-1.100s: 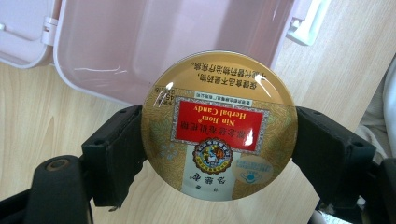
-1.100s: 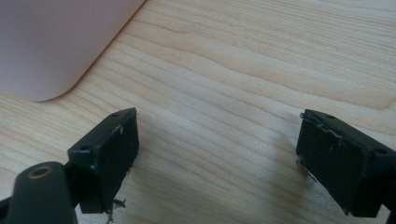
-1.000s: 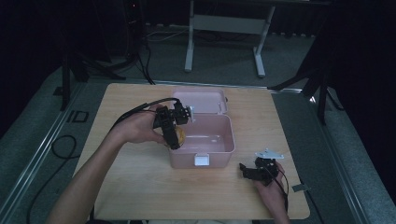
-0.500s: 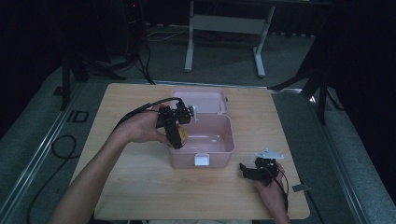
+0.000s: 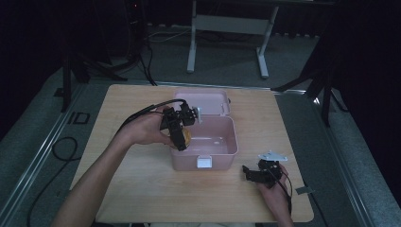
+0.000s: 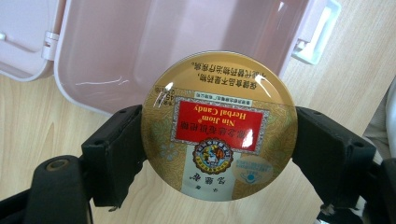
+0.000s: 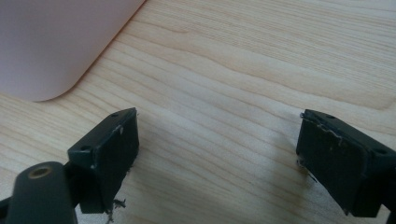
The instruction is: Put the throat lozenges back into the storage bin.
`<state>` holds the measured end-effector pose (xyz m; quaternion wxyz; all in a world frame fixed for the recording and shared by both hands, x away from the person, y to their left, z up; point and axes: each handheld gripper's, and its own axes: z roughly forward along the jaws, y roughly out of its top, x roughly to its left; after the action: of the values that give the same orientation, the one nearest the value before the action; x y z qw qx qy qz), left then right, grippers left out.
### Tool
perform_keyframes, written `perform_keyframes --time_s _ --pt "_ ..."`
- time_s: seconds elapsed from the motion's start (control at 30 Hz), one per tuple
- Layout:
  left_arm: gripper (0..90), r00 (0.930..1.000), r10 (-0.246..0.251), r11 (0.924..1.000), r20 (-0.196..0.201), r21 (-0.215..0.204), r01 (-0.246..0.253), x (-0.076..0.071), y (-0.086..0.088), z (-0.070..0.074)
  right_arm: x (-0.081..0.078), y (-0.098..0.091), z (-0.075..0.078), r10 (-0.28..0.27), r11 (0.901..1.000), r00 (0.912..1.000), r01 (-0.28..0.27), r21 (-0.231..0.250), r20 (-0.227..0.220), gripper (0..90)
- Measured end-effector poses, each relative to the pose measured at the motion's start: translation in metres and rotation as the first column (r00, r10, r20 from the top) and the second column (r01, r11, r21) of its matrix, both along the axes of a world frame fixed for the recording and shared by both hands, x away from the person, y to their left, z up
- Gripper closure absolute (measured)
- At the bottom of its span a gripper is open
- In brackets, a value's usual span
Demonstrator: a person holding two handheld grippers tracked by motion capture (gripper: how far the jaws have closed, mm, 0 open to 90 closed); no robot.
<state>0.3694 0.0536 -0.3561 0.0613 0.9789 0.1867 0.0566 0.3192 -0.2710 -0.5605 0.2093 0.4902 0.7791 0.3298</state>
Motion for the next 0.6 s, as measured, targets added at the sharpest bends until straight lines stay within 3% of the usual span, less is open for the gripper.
perform_keyframes --time_s 0.6 --pt "20.5 1.0000 0.004 1.0000 -0.005 -0.007 -0.004 0.0030 -0.0057 -0.0033 0.0000 -0.0001 0.0000 0.001 1.0000 1.0000 -0.001 -0.001 0.001 12.9"
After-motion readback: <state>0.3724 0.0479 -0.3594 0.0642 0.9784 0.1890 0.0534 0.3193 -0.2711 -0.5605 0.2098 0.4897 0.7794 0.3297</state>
